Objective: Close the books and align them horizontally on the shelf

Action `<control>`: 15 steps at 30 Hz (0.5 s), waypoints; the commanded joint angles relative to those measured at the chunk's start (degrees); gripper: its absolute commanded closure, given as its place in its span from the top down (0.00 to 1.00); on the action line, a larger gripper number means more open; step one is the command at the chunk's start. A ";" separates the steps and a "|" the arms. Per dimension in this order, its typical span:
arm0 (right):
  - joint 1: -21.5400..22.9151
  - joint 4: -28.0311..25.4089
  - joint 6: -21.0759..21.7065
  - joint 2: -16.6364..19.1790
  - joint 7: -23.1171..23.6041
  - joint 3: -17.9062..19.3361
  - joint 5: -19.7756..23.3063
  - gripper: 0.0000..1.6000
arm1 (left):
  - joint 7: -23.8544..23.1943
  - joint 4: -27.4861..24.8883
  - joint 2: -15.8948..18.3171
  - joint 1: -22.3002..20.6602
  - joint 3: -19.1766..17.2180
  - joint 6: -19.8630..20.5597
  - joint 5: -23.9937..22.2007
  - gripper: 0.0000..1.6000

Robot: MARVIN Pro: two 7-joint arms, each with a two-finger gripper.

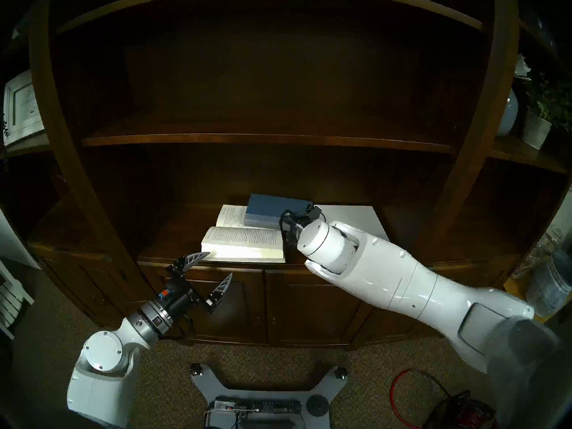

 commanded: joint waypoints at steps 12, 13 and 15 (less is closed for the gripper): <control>1.43 0.64 -0.93 -1.50 -4.60 -2.95 -5.93 1.00 | -0.06 -1.69 0.04 -0.86 0.07 -0.50 -0.22 1.00; 1.36 0.26 -0.89 -1.15 -4.72 -3.03 -6.01 1.00 | -0.06 -1.69 0.03 -0.86 0.07 -0.50 -0.22 1.00; 1.23 -0.51 -0.80 -0.45 -4.89 -2.97 -6.01 1.00 | -0.07 -1.69 0.03 -0.86 0.07 -0.50 -0.21 1.00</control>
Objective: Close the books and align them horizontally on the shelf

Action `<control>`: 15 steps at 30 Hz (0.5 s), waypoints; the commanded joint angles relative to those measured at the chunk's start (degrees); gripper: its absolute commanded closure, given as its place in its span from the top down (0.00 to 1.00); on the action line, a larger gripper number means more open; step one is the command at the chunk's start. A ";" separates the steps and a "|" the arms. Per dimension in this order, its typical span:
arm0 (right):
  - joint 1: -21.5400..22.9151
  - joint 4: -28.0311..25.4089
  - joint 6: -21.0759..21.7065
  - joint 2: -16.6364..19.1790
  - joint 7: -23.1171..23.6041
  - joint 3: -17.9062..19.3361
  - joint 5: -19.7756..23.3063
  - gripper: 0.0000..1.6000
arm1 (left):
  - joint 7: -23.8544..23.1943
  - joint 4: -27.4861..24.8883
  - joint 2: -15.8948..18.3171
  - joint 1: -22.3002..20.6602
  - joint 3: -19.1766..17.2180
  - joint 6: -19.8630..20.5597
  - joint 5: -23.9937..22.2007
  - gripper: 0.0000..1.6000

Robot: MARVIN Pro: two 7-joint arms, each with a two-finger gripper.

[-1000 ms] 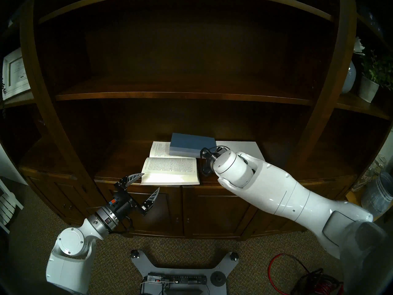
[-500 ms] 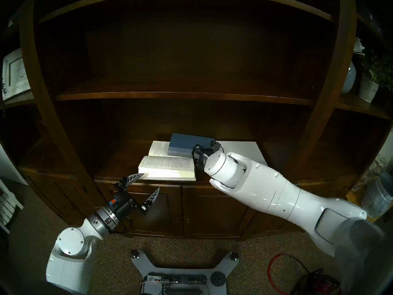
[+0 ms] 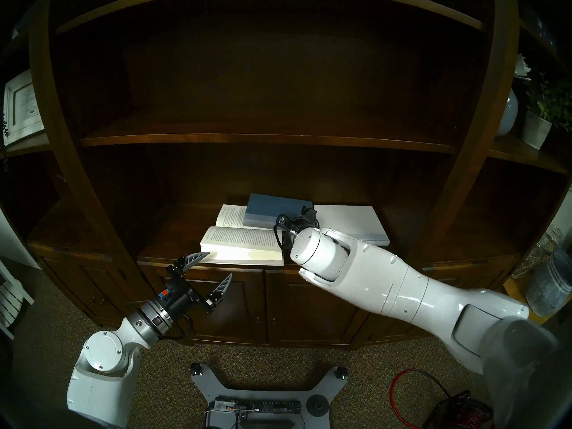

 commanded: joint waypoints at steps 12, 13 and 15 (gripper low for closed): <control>0.31 -6.15 -0.29 4.69 -2.81 1.43 -1.55 0.00 | -0.05 -1.63 0.03 -0.88 0.08 -0.50 -0.21 1.00; 0.25 -6.59 -0.36 5.02 -2.96 1.47 -1.63 0.00 | -0.06 -1.63 0.03 -0.88 0.07 -0.50 -0.20 1.00; 0.19 -7.86 -0.17 5.80 -3.15 1.61 -1.57 0.00 | -0.06 -1.62 0.02 -0.89 0.07 -0.49 -0.20 1.00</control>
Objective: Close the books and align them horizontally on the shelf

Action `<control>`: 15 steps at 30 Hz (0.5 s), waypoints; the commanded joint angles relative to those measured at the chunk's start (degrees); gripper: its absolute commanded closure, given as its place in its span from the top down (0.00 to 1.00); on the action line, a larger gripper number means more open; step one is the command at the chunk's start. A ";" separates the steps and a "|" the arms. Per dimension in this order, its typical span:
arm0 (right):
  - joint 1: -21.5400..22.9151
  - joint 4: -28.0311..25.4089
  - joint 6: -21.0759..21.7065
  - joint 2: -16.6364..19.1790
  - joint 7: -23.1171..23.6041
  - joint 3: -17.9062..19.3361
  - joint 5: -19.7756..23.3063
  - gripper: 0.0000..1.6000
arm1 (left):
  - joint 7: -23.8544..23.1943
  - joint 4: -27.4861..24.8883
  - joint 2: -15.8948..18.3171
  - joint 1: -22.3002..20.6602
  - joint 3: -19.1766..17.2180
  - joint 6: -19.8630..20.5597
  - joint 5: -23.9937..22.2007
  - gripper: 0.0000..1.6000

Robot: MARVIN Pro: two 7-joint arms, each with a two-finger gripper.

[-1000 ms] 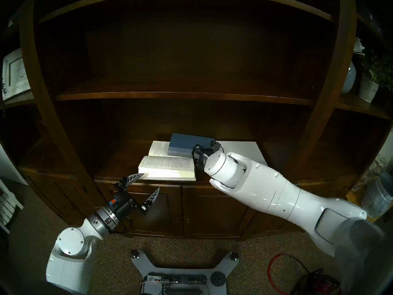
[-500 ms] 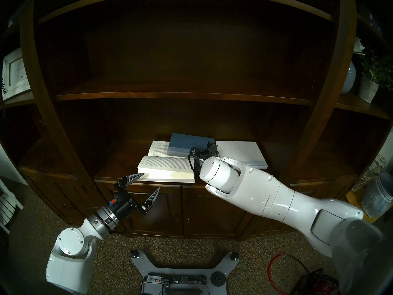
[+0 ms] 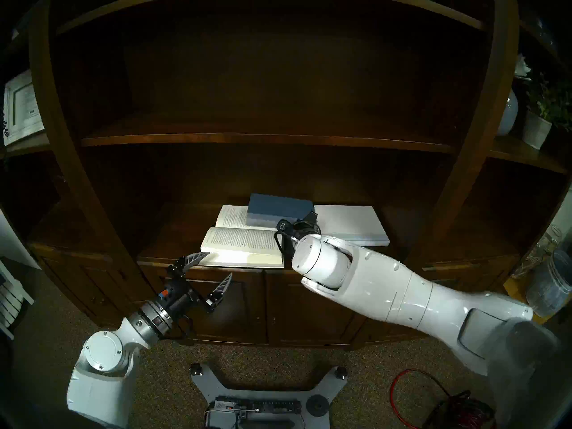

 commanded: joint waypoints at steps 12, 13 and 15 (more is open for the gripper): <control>1.28 -9.48 1.06 6.22 -0.94 2.55 0.14 1.00 | -0.06 -1.66 0.03 -0.88 0.08 -0.50 -0.21 1.00; 1.36 -9.46 1.14 6.24 -0.68 2.48 0.25 1.00 | -0.06 -1.66 0.03 -0.87 0.08 -0.50 -0.21 1.00; 1.51 -9.33 1.33 6.25 -0.27 2.35 0.35 1.00 | -0.06 -1.67 0.03 -0.87 0.08 -0.50 -0.21 1.00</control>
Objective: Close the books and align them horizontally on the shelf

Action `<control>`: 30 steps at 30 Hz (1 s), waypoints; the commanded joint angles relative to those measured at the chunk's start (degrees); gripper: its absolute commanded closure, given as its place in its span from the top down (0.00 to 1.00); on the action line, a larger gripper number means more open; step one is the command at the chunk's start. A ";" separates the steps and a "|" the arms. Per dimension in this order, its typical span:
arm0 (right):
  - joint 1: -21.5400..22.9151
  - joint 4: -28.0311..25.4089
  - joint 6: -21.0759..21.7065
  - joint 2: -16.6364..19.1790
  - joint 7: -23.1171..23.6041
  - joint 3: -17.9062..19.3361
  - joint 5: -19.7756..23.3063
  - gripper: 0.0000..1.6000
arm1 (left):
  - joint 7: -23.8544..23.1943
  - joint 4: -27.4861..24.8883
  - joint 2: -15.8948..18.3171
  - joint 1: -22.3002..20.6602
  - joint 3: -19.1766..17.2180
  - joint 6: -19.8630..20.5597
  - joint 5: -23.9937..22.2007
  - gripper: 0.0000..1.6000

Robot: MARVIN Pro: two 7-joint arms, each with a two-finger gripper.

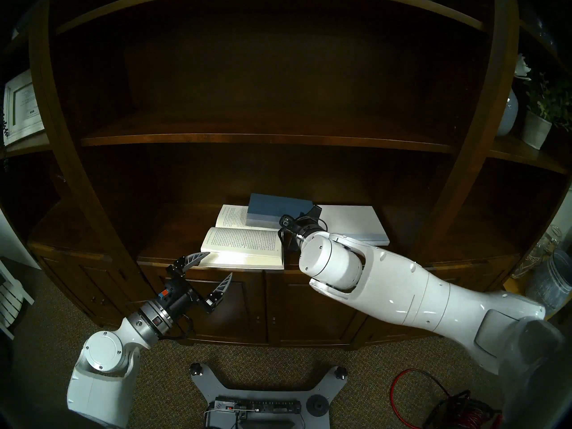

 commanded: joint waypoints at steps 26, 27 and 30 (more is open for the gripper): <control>8.59 7.80 -0.74 -2.62 13.88 -0.81 -1.71 1.00 | -0.07 -1.60 0.00 -0.91 0.07 -0.49 -0.19 1.00; 8.85 8.23 -0.79 -2.97 14.25 -0.97 -1.91 1.00 | -0.08 -1.60 0.00 -0.91 0.07 -0.49 -0.19 1.00; 9.77 10.34 -1.00 -4.45 14.90 -1.95 -3.22 1.00 | -0.08 -1.60 0.00 -0.91 0.07 -0.49 -0.19 1.00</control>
